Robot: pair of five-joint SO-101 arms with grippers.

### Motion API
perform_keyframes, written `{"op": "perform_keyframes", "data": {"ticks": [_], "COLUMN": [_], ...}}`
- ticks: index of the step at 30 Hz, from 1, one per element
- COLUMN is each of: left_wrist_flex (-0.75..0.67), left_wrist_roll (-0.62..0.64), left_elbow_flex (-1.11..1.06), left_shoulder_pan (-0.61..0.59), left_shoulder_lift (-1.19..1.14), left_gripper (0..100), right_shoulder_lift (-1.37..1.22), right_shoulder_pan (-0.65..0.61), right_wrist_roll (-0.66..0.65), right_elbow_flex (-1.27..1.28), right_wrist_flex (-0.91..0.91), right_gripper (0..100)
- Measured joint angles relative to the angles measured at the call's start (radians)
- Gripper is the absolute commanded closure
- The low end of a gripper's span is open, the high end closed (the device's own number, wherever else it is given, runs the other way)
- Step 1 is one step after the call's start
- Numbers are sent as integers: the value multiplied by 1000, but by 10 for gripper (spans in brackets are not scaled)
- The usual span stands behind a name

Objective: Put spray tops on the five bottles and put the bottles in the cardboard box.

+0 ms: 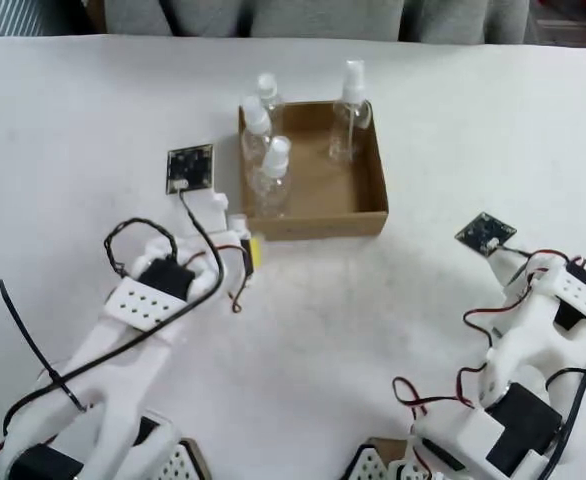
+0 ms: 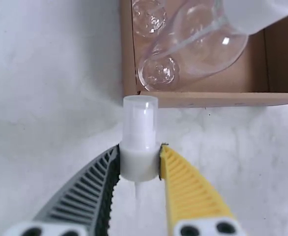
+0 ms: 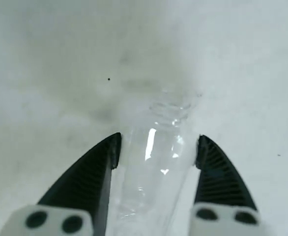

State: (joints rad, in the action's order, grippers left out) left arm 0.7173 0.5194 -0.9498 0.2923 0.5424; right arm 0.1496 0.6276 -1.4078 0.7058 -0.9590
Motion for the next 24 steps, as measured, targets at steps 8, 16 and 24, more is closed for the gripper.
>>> {"op": "perform_keyframes", "data": {"ticks": [8, 16, 24], "left_wrist_flex": [0, 0, 0], "left_wrist_roll": [0, 0, 0], "left_elbow_flex": [0, 0, 0], "left_shoulder_pan": [0, 0, 2], "left_shoulder_lift": [0, 0, 0], "left_gripper": [978, 978, 978], "right_shoulder_lift": [26, 210, 410], "right_shoulder_pan": [-5, 2, -117], "right_wrist_roll": [21, 443, 904], "right_elbow_flex": [-44, -164, -78], "right_wrist_flex": [-68, -212, -203], "right_gripper": [982, 981, 943]}}
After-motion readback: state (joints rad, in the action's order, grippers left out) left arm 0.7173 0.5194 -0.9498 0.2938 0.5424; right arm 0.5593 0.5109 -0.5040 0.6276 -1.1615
